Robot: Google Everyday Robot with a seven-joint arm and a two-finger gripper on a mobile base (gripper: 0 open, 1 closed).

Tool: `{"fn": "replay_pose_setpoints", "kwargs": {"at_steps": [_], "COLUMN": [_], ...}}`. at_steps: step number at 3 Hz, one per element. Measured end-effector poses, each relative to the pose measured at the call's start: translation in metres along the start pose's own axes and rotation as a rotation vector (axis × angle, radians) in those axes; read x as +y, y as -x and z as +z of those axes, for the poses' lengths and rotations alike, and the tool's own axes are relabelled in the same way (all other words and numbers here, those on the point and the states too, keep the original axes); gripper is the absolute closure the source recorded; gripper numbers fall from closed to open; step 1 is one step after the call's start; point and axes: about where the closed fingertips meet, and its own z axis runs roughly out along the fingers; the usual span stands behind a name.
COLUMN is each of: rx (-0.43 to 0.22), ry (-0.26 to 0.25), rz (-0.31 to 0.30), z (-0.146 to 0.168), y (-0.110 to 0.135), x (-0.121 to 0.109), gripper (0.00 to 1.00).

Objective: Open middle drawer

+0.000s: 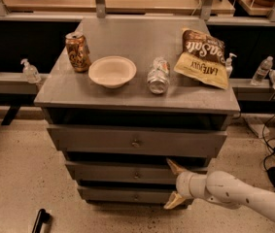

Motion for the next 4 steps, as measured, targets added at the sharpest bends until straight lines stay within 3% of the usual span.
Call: {"fn": "replay_pose_setpoints", "kwargs": {"at_steps": [4], "rx": [0.01], "ry": [0.028], "rz": [0.012], "z": [0.0049], "y": [-0.0074], "x": [-0.0062], "gripper": [0.7]}}
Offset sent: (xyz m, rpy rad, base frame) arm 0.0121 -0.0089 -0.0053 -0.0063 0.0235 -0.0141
